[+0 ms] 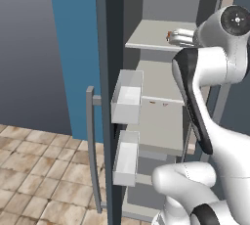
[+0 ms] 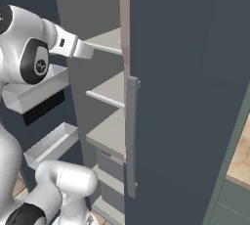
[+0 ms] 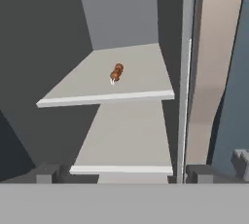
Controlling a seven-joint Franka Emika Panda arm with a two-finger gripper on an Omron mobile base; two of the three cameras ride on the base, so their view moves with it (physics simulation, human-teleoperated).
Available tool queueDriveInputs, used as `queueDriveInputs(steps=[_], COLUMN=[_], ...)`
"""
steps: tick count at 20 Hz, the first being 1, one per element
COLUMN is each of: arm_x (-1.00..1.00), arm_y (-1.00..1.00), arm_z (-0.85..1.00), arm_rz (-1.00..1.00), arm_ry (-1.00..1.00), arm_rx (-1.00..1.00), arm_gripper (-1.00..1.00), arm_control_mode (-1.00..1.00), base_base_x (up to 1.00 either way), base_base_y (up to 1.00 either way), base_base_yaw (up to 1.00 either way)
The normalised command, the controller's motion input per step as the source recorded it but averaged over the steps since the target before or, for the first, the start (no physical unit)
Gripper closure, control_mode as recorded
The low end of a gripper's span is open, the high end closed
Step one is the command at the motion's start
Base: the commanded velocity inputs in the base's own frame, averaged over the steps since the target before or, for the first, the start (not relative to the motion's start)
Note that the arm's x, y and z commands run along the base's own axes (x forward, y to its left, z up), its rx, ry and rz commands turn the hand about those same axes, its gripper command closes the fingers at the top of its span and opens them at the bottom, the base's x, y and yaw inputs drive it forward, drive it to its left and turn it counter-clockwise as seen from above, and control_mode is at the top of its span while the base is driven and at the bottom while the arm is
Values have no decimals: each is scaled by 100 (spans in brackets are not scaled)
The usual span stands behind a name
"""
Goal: Store the kebab skewer in the freezer for long-term storage. Close the freezer door after placing the cooked food.
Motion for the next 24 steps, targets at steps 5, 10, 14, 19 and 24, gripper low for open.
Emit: queueDriveInputs(steps=[5, 10, 14, 19, 24], arm_x=[-89, -90, -69, -28, 0], arm_y=[2, 0, 1, 6, 1], arm_z=[0, 0, 0, -13, -48], arm_rz=[12, 12, 6, 0, -1], arm_ry=[11, 15, 28, 50, 61], arm_rx=[0, 0, 0, 0, 0], arm_gripper=[-100, -100, -100, -100, -100], arm_control_mode=[-100, -100, -100, -100, -100], base_base_x=[0, 0, 0, 0, 0], base_base_y=[0, 0, 0, 0, 0], base_base_yaw=[0, 0, 0, 0, 0])
